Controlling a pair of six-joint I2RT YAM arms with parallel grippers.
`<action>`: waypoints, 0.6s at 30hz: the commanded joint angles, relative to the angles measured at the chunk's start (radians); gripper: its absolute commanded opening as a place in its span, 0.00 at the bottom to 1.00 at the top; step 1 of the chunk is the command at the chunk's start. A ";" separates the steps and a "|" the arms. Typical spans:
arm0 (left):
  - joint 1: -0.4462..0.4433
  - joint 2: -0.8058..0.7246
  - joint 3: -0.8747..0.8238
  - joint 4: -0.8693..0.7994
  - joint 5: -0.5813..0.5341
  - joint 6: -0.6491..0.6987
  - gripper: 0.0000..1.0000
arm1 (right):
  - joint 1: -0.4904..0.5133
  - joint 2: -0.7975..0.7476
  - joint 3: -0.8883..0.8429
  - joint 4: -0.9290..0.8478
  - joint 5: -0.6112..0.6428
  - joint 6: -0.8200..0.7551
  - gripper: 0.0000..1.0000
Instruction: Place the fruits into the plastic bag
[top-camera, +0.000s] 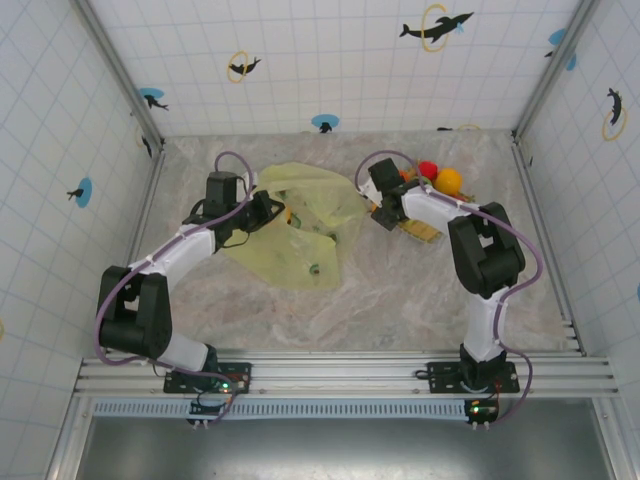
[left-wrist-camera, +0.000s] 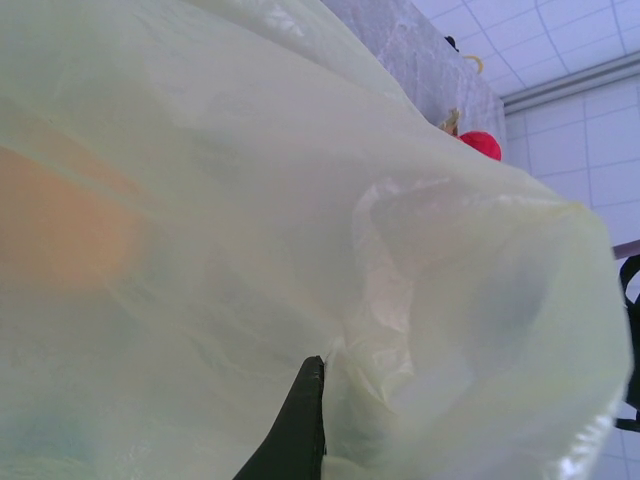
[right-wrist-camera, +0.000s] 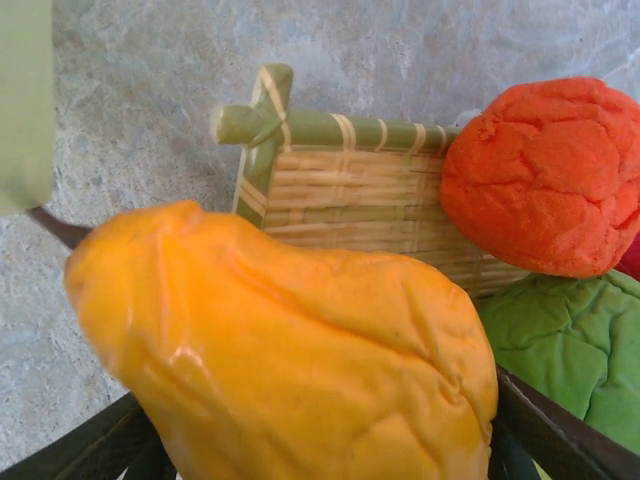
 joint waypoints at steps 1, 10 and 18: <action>0.009 0.011 0.012 -0.001 0.021 0.008 0.00 | 0.002 0.021 0.034 -0.026 -0.027 -0.008 0.72; 0.010 0.013 0.010 0.002 0.023 0.003 0.00 | 0.005 -0.083 -0.021 0.005 -0.069 0.033 0.66; 0.010 0.013 0.007 0.006 0.023 -0.003 0.00 | 0.022 -0.323 -0.230 0.109 -0.089 0.143 0.62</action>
